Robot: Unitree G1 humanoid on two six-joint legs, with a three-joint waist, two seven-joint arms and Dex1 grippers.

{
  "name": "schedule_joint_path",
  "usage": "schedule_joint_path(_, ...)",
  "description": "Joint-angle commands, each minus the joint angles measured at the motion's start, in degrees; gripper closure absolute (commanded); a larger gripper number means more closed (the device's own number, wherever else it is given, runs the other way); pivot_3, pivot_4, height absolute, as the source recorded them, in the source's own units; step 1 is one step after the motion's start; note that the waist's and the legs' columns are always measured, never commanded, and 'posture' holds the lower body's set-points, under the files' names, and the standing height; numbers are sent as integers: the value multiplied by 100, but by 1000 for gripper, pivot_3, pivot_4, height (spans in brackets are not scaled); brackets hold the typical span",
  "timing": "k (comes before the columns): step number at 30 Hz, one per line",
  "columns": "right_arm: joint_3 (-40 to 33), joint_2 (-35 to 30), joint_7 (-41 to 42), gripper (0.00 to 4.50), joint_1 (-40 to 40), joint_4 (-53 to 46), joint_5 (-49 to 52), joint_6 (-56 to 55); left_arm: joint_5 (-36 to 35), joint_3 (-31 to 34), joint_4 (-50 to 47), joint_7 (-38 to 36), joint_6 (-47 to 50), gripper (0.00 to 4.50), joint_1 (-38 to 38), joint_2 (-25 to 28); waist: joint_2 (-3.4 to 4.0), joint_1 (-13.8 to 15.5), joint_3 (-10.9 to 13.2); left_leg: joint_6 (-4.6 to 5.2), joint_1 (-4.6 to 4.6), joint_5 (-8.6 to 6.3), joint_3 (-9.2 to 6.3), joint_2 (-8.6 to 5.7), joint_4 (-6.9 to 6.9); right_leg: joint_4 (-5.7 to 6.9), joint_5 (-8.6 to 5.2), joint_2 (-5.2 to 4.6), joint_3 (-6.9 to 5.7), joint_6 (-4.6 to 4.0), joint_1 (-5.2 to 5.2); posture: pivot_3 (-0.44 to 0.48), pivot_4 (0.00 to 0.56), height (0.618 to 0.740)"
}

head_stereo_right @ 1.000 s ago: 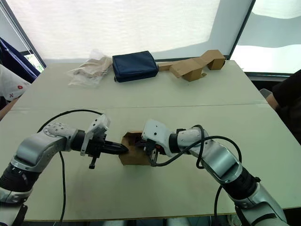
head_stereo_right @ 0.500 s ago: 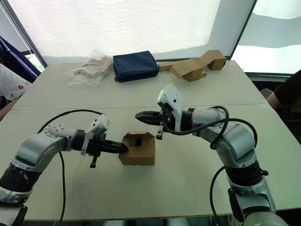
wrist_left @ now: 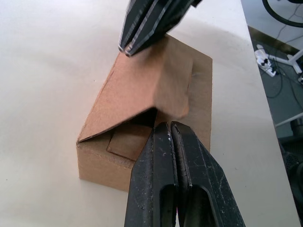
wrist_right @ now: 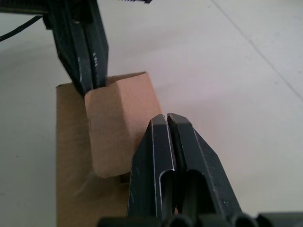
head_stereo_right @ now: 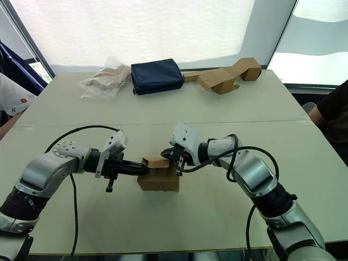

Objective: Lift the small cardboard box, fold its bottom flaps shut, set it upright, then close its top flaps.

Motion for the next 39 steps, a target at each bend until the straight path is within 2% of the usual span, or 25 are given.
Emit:
schedule_joint_path(1, -40, -21, 52, 4500, 14, -269, -14, -54, -171, 237, 28, -103, 25, 4448, -174, 111, 0, -7, 0, 0, 0, 0, 0, 0, 0, 0, 0, 1, 0, 0, 0, 0, 150, 740)
schedule_joint_path(11, -45, -21, 59, 4500, 68, -298, -129, -75, -181, 423, 604, 174, -86, 4448, -609, -213, 0, 3, 0, 0, -1, 0, 0, 0, 0, -1, 0, 3, 0, 0, 0, 0, 150, 740)
schedule_joint_path(20, -158, 25, 34, 4500, 141, -538, -22, -15, 142, 206, 872, 310, -311, 4448, -494, -417, 0, -7, 0, 0, 0, 0, -1, 1, 0, 0, 0, 4, 0, 0, 0, 0, 150, 740)
schedule_joint_path(30, -253, -201, 80, 4500, 492, -1410, 311, 296, 144, 182, 781, 375, -280, 4448, -400, -495, 0, 9, 0, 0, -1, 0, -1, 0, 0, 0, 0, 0, 0, 0, 0, 0, 150, 740)
schedule_joint_path(39, 48, -294, 101, 4500, 415, -1290, 107, 176, 78, 221, 799, 388, -204, 4448, -398, -592, 0, 2, 0, 0, 0, 0, -2, 0, 0, 0, 0, 2, 0, 0, 0, 0, 150, 740)
